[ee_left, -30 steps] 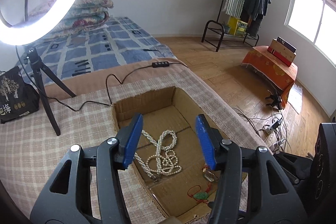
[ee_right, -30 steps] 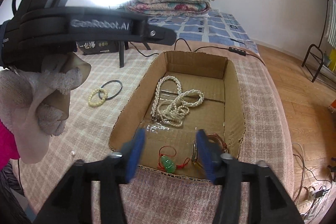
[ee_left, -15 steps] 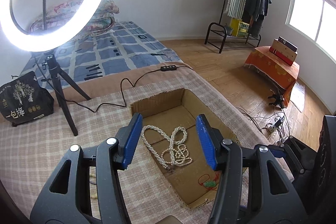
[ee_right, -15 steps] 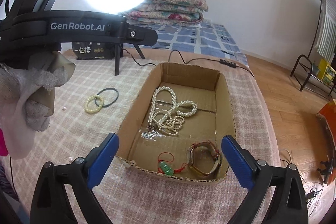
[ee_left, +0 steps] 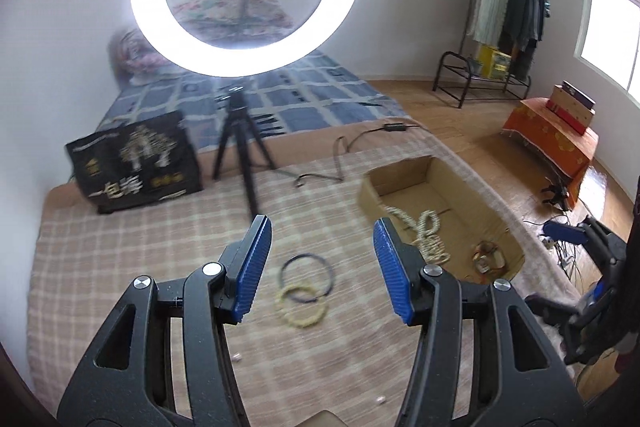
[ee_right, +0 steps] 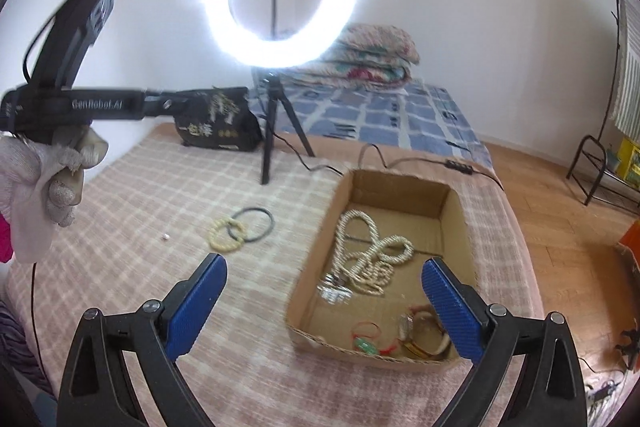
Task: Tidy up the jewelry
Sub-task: 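Withdraw both tools from the box toward the yellow bead bracelet, then close left tool on small pearl earring while right tool grasps yellow bead bracelet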
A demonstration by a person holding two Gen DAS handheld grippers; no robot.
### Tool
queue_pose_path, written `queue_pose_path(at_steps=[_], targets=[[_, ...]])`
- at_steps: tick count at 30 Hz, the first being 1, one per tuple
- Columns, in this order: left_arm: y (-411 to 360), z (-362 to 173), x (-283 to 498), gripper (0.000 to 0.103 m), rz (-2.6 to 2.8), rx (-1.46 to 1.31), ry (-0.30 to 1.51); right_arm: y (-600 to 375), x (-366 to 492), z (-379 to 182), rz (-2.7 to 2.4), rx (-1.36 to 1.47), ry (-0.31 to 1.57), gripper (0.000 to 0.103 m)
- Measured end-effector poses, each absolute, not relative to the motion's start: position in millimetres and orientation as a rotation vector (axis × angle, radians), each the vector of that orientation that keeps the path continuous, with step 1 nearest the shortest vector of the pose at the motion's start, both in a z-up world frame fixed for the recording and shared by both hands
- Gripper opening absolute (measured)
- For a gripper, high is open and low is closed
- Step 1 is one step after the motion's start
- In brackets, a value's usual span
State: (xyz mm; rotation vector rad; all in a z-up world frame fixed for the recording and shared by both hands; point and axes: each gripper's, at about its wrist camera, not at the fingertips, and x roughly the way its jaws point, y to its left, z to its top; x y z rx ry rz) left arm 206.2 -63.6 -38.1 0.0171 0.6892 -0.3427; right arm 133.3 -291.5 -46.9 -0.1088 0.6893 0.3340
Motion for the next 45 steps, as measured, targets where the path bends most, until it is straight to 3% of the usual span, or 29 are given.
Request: queue_pose_path(at_steps=[10,27,29,39,41,45], targets=[[16.0,-76.7,196.1,0.054,-0.244,0.007,0.778,-246.7,140.7,-48.6,0.454,-0.127,0.696,0.09],[23.0,-141.1,187.1,0.052,-0.361,0.089,0.871,-159.2,170.6,-105.3,0.714,-0.254,0.873,0.044],[22.0,-152.7,188.7,0.042,-0.385,0.09,0.9,-152.4,176.3,-112.4,0.727,-0.268,0.893,0.042],[18.9,-192.4,200.6,0.041,-0.44,0.101,0.957,-124.8,206.6,-153.8,0.717,-0.331,0.961,0.034],[18.2,-196.6,202.9,0.034,-0.444,0.101,0.959,-121.2,210.8,-157.9,0.711,-0.337,0.959,0.034],[14.4,-205.8,205.4,0.032,-0.456,0.118,0.961,-113.0,218.5,-165.3,0.708,-0.344,0.961,0.032]])
